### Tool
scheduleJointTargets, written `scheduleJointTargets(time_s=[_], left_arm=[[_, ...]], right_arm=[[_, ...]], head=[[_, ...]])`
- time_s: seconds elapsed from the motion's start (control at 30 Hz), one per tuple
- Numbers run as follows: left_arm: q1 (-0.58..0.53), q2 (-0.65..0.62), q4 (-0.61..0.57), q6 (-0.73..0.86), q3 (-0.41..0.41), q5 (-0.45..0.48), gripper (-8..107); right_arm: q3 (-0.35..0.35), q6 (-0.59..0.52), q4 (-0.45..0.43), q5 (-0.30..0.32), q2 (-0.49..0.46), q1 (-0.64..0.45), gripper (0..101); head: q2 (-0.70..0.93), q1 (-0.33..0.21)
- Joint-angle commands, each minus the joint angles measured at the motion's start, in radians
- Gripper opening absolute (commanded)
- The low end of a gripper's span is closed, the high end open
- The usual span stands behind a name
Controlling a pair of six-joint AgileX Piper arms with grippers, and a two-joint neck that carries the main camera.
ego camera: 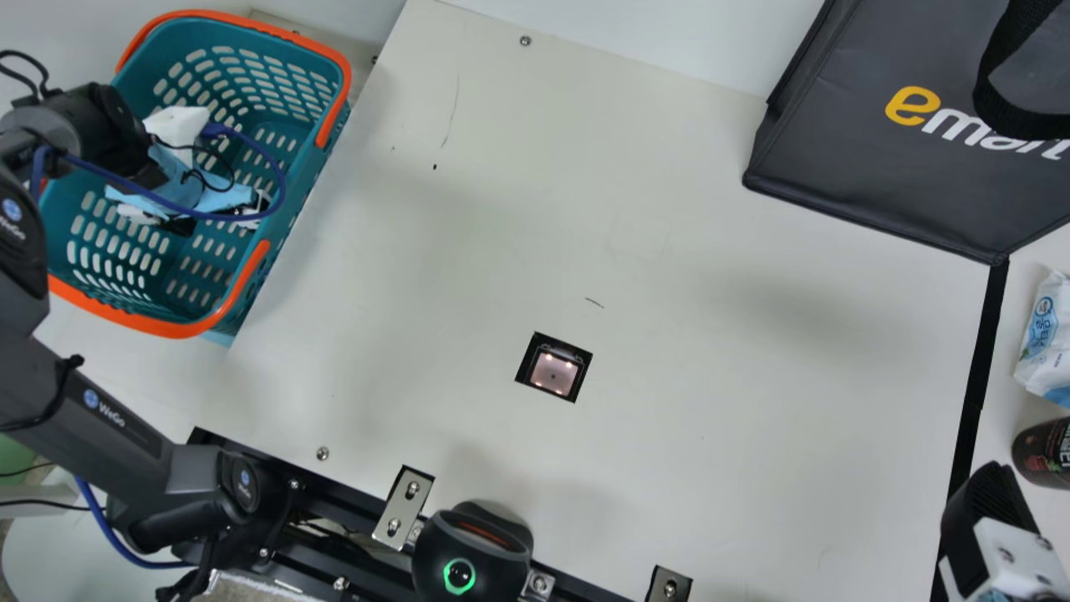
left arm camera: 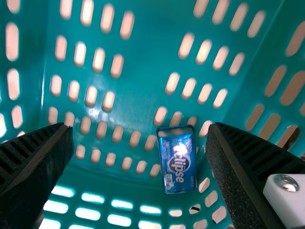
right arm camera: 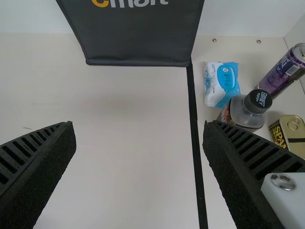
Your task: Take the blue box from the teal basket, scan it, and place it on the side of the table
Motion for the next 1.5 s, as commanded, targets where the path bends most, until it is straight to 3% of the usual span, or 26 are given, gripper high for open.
scheduleJointTargets(time_s=[0.0,0.67,1.47], left_arm=[[0.004,0.003,-0.004,0.008,0.015,-0.009,90],[0.053,0.051,-0.089,0.202,0.108,-0.082,90],[0.069,0.111,-0.174,0.284,0.102,-0.151,90]], right_arm=[[0.0,0.0,0.0,0.0,0.0,0.0,95],[0.0,0.0,0.0,0.0,0.0,0.0,95],[0.0,0.0,0.0,0.0,0.0,0.0,95]], head=[[0.002,-0.029],[0.002,-0.029],[0.002,-0.029]])
